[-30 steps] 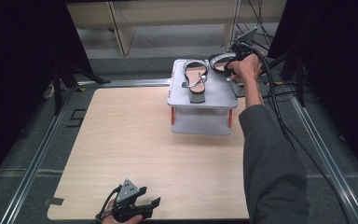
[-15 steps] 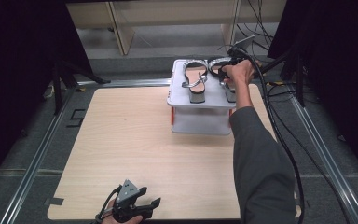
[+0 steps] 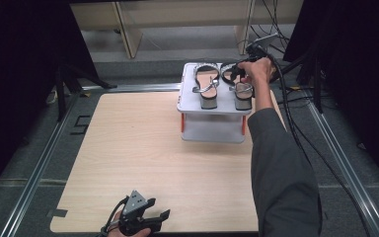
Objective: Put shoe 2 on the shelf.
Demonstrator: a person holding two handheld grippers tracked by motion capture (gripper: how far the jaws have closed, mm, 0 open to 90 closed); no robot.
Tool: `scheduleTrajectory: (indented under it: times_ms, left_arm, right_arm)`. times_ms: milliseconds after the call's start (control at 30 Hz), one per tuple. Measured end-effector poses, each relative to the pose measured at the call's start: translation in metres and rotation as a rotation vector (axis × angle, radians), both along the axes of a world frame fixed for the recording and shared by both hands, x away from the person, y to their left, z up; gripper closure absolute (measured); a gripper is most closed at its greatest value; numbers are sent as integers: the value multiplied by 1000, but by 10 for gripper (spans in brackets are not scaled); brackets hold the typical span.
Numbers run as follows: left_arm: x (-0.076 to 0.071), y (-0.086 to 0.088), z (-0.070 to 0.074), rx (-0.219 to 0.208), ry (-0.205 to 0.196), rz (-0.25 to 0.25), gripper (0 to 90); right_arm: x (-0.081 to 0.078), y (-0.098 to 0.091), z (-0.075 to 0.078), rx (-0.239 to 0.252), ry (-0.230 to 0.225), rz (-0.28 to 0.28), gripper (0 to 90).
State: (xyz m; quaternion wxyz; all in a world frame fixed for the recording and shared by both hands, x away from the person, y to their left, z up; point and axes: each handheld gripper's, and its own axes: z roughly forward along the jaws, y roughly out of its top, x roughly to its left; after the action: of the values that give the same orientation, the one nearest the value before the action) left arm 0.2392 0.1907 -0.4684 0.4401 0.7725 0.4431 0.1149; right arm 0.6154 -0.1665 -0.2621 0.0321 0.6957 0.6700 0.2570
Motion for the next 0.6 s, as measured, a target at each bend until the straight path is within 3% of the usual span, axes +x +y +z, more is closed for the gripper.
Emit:
scheduleTrajectory:
  times_ms: [100,167,233,267,333,467,500,600]
  left_arm:
    - [0,0,0,-2,-4,0,328]
    - [0,1,0,9,-3,-2,328]
    - [0,0,0,-4,-4,0,328]
    - [1,1,0,11,-7,-4,328]
    - [0,0,-1,-5,-4,-1,328]
    - [2,1,-2,25,-6,-9,328]
    - [1,0,-2,3,-1,-2,328]
    - [1,0,-2,5,2,1,328]
  right_arm:
    - [-1,-7,15,16,-44,19,265]
    - [-3,-10,26,7,-87,25,275]
    - [-7,-19,38,23,-110,42,277]
    - [-9,-23,43,18,-116,53,278]
    - [-13,-34,49,2,-144,59,286]
    - [-20,-59,45,-36,-110,64,282]
    - [-21,-64,40,-49,-100,71,281]
    - [-22,-76,23,-34,-59,56,284]
